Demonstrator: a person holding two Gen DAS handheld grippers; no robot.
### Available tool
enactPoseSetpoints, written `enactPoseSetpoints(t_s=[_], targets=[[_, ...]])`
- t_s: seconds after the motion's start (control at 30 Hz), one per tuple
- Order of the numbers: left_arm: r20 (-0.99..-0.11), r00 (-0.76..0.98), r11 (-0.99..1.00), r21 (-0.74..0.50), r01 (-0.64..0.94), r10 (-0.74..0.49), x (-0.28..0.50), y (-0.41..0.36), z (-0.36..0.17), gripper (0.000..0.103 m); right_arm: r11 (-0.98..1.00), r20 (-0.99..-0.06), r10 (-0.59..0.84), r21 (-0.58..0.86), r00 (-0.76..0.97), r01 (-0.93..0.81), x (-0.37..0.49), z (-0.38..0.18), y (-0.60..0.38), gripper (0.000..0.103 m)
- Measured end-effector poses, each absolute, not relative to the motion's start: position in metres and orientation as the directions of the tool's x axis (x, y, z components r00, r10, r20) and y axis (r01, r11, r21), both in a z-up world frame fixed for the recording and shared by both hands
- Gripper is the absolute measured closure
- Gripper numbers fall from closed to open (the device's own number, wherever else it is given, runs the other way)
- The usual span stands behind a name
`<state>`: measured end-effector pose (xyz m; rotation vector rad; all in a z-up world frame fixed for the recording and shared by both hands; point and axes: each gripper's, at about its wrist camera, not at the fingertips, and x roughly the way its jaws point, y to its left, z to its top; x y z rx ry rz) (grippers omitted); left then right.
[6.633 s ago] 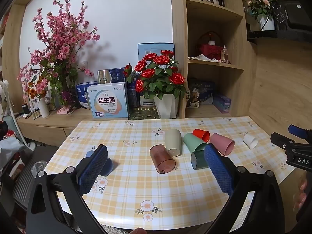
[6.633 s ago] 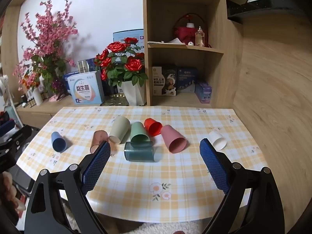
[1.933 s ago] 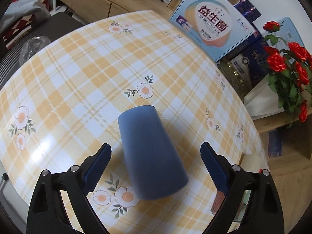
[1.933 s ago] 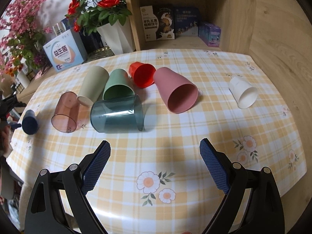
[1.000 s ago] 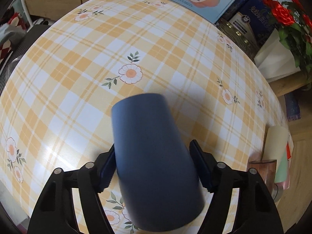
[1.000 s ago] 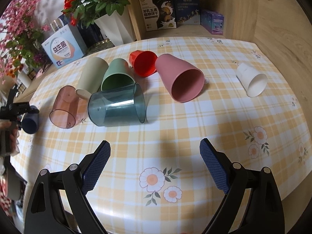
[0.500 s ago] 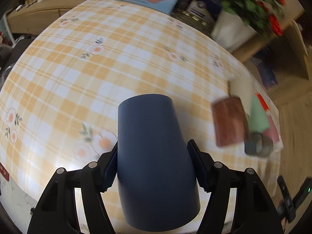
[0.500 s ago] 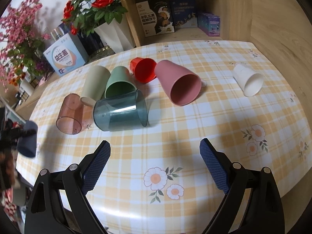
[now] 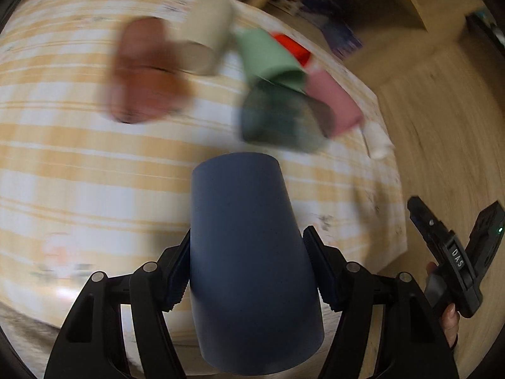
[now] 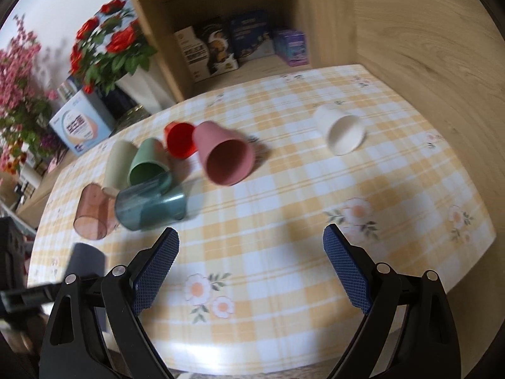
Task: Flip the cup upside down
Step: 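Lift the blue cup with the left tool and carry it toward the right tool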
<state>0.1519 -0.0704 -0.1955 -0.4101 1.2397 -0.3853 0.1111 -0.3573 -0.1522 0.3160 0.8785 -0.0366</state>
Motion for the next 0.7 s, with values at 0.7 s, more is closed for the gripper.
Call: enactPoseSetpoints(t_s=[0.7], targets=[[-0.869,0.256,0.902,-0.378,0.207,-0.423,0.165,-0.177,-0.226,0.038,0.944,-0.78,0.039,0.234,0.625,0.232,0.1,-0.16,-0.405,0.013]])
